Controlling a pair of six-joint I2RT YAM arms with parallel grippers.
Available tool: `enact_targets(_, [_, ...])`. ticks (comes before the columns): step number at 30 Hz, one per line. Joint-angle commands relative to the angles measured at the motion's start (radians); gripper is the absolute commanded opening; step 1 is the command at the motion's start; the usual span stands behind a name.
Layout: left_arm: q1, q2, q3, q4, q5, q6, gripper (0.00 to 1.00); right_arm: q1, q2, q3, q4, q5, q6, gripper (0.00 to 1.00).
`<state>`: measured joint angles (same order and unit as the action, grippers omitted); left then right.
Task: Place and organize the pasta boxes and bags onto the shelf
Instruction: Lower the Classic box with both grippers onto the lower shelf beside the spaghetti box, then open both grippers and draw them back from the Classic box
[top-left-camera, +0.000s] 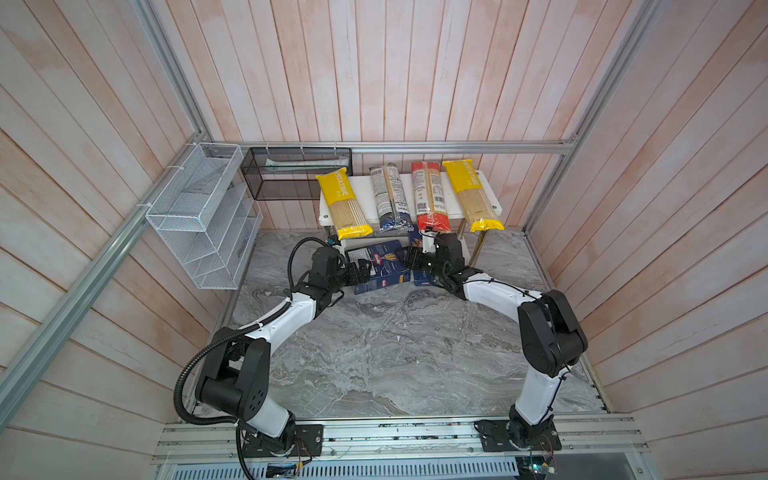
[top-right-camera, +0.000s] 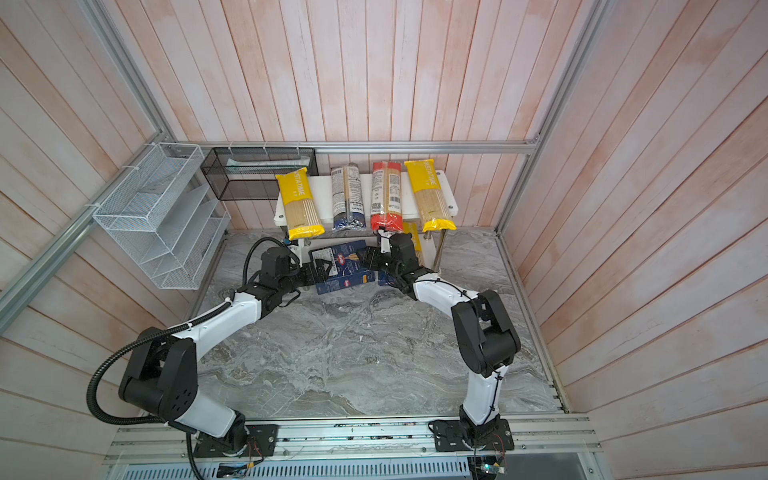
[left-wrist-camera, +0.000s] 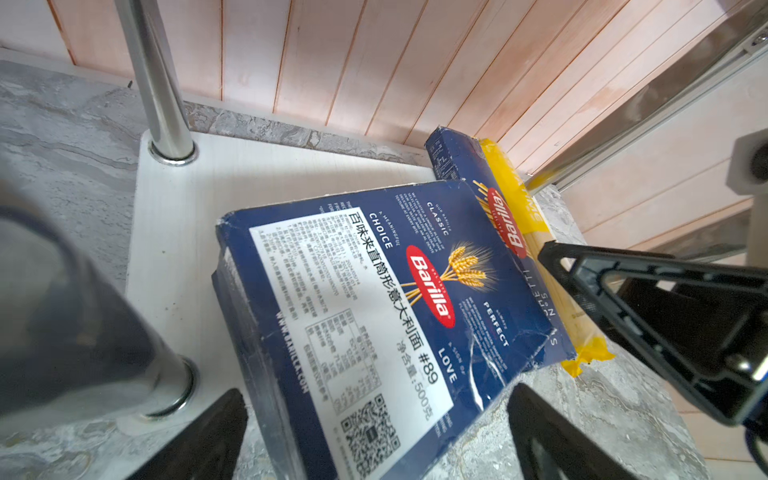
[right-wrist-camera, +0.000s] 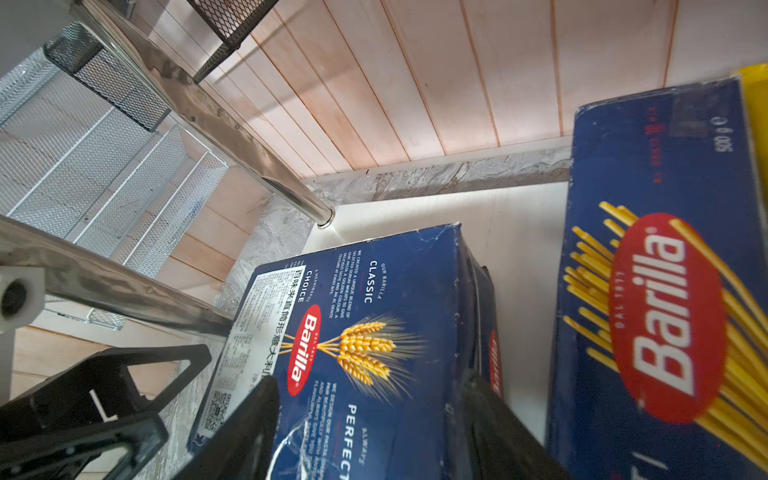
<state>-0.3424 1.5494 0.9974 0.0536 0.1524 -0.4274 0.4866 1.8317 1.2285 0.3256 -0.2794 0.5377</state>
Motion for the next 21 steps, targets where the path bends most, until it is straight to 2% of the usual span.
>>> enact_targets(1, [0.005, -0.057, -0.056, 0.029, -0.002, 0.022, 1.0, -0.008, -0.052, -0.028, -0.018, 0.006, -0.037, 0.7])
enact_targets(6, [0.006, -0.114, -0.126, 0.067, -0.008, 0.007, 1.0, -0.016, -0.11, -0.096, -0.017, 0.041, -0.027, 0.71])
enact_targets(21, [0.006, -0.308, -0.22, -0.027, -0.042, -0.002, 1.0, -0.001, -0.348, -0.255, -0.141, 0.041, -0.055, 0.71])
